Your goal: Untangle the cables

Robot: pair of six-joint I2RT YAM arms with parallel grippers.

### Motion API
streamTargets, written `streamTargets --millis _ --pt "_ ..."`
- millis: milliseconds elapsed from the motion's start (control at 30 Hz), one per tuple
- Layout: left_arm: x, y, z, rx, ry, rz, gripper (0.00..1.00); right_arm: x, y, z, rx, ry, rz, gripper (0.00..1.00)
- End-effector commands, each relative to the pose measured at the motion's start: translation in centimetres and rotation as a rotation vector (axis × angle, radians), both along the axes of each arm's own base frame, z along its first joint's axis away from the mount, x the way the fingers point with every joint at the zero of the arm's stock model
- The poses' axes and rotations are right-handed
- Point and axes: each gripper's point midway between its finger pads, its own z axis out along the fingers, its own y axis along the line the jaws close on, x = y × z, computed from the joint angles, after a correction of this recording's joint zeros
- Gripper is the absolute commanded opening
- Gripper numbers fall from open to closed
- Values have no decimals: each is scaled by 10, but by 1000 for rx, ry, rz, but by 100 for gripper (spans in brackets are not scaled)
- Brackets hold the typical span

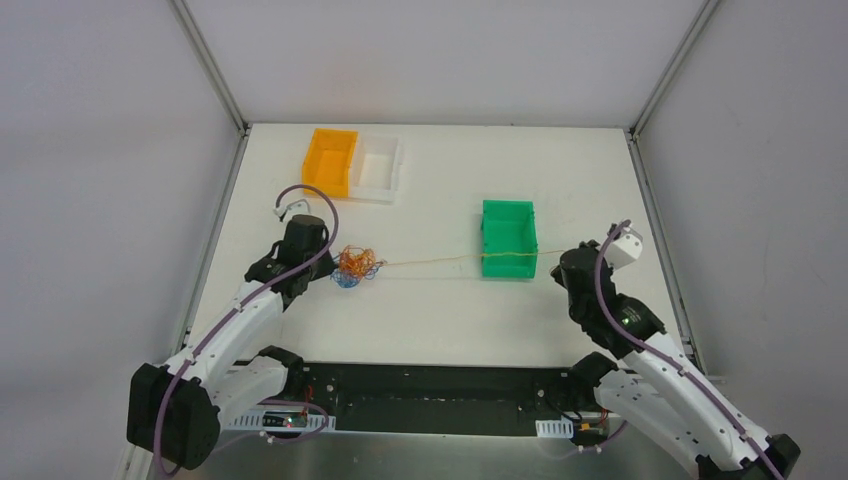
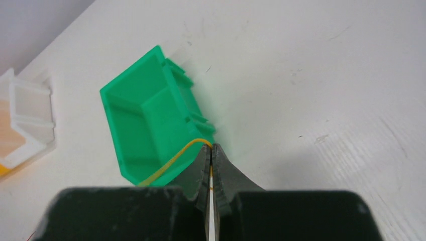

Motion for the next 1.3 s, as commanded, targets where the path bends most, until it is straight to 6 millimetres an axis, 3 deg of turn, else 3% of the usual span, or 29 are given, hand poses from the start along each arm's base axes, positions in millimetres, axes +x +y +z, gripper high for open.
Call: streamTargets --millis 0,67,267,500,700,767,867,967,1067,1200,1233,1267 --pt "-7 31 -12 16 43 179 0 -10 -46 18 -22 -23 -201 0" --pt "-7 33 -13 11 45 197 0 -10 -45 17 7 -12 -188 0" --pt "-3 17 -14 -43 52 139 0 -5 -12 12 49 17 -3 0" --pt "2 3 -13 -74 55 56 0 -6 -15 10 17 47 -7 0" --pt "4 3 -12 -84 42 66 0 -4 -20 19 -1 23 -28 0" --pt "5 -11 -12 -136 40 13 0 -1 -5 17 24 34 48 0" --pt "8 -32 -7 -214 27 -81 0 -5 41 4 71 132 296 0" --pt "10 -51 0 -280 9 -170 0 -23 88 -8 149 249 538 0" --pt "11 -68 9 -340 -22 -246 0 -42 126 -12 183 258 736 0" --pt "15 -86 24 -396 -67 -329 0 -48 146 -10 187 230 817 0" --pt "15 -90 28 -405 -73 -349 0 -46 145 -11 179 233 805 10" --pt "15 -94 32 -413 -79 -368 0 -43 144 -11 168 237 790 27"
